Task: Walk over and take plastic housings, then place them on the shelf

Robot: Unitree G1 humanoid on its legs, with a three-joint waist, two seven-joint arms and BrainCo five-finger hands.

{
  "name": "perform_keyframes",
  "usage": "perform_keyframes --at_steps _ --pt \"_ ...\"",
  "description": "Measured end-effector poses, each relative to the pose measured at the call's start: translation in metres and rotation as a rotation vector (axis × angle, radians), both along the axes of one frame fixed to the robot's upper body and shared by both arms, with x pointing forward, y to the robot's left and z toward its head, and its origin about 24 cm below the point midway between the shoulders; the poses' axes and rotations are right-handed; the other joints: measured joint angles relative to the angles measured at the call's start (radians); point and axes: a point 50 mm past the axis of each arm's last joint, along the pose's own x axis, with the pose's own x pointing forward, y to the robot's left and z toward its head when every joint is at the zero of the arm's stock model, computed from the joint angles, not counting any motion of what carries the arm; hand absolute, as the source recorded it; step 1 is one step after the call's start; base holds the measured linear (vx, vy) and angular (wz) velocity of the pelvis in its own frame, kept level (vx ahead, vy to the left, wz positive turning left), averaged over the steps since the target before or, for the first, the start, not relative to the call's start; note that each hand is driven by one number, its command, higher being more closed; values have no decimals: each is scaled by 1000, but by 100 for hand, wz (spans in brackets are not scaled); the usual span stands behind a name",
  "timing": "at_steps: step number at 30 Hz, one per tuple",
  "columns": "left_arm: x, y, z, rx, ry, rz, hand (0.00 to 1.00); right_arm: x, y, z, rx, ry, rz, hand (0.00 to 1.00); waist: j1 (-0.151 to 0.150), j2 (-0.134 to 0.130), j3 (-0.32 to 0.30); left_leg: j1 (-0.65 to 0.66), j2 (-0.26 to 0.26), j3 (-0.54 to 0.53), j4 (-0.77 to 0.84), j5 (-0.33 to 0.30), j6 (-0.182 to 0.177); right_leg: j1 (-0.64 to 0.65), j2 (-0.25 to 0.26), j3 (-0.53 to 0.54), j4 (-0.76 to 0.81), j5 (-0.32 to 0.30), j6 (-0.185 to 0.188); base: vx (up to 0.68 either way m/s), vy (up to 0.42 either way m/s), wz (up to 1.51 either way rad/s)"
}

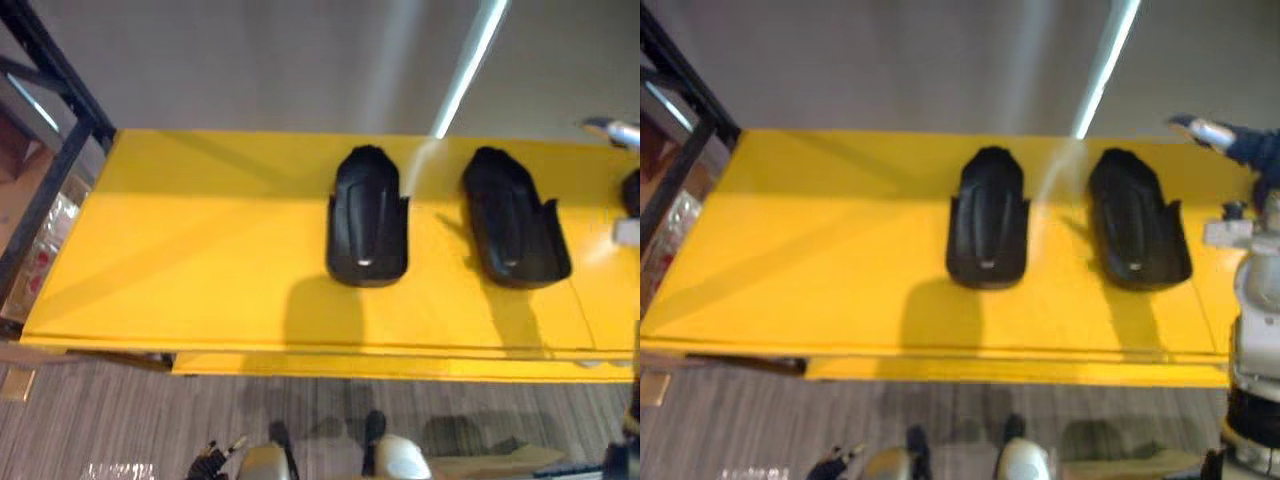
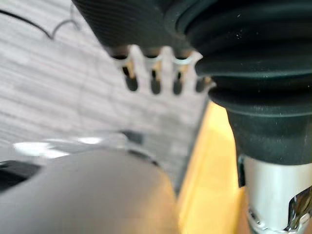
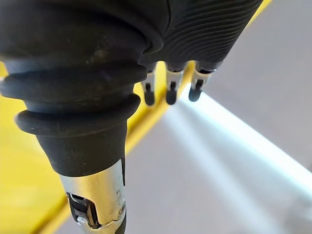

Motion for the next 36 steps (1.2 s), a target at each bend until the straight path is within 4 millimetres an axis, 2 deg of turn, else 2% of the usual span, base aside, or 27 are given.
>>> perform_keyframes --at_steps 1,2,5,7,8,10,13,16,22,26,27,29,30,32,33,35,36 --pt "-2 0 -1 -2 5 8 0 -3 -5 -9 44 -1 -18 0 -3 0 -8 6 0 2 -6 0 0 7 1 0 -8 0 0 89 5 -17" --pt "-8 -1 -2 -5 20 25 0 -14 -18 -31 159 -3 -72 0 -4 -1 -38 20 -1 17 -31 0 -1 10 6 13 -22 1 2 60 5 -18" --pt "-13 -1 -4 -3 38 40 0 -32 -36 -65 327 -2 -146 0 -11 -3 -58 50 -2 25 -56 3 -6 30 11 17 -37 2 3 103 -2 -11" --pt "-21 -1 -5 -4 60 69 0 -43 -45 -106 502 68 -199 0 -27 -7 -80 69 -2 38 -78 5 -9 36 15 22 -46 2 3 82 5 -11" --pt "-22 -1 -5 -4 63 78 0 -46 -46 -118 548 90 -209 0 -28 -8 -81 79 -2 44 -80 5 -9 40 15 25 -48 2 3 77 16 -18" --pt "-25 -2 -6 -3 74 82 0 -62 -51 -163 715 183 -264 0 -30 -6 -83 107 -5 60 -90 5 -9 60 15 36 -50 1 3 24 23 -18" --pt "-29 -4 -7 -5 87 76 0 -78 -46 -199 864 222 -286 0 -34 3 -92 124 -9 75 -103 6 -9 62 13 44 -51 2 4 -20 22 -15" --pt "-33 -5 -8 -2 113 37 0 -81 -36 -213 900 252 -226 0 -55 10 -99 139 -10 80 -107 6 -11 72 13 47 -51 2 6 -49 6 -7" --pt "-29 -9 -9 -12 139 -72 0 -71 -23 -224 923 322 -164 0 -50 10 -122 166 -10 105 -158 28 -20 73 22 64 -62 5 12 -45 -9 -9" --pt "-23 -10 -10 16 196 -263 0 -69 -19 -226 950 324 -197 0 -55 11 -122 172 2 193 -173 30 -30 28 50 144 -76 29 5 2 -19 -58" --pt "-21 -10 -10 24 214 -307 0 -73 -20 -226 956 326 -218 0 -62 13 -123 176 4 216 -173 28 -33 23 56 163 -83 36 4 42 -21 -59" --pt "-14 -11 -10 64 243 -446 0 -89 -28 -226 958 340 -288 0 -101 9 -113 197 9 258 -171 19 -46 26 66 194 -89 40 3 26 -21 -49" --pt "-12 -11 -10 75 243 -478 0 -94 -31 -226 955 346 -303 0 -110 7 -111 206 10 271 -171 17 -48 26 67 200 -89 40 3 -1 -12 -37" --pt "3 -14 -8 82 220 -543 0 -108 -36 -223 936 350 -334 0 -126 7 -107 210 9 296 -171 12 -51 25 70 222 -92 41 4 -5 -8 -28" --pt "12 -17 -6 89 197 -574 0 -114 -37 -222 926 364 -333 0 -146 4 -102 214 8 303 -171 8 -50 25 70 232 -92 41 4 -33 -8 -31" --pt "31 -24 -2 92 143 -599 0 -114 -36 -221 920 374 -299 0 -150 3 -86 222 12 332 -152 -13 -52 21 79 264 -93 44 5 -40 -6 -49" --pt "41 -33 0 77 102 -602 0 -111 -34 -219 910 373 -261 0 -150 4 -83 203 25 341 -89 -47 -51 8 82 290 -94 48 6 -34 -16 -63"
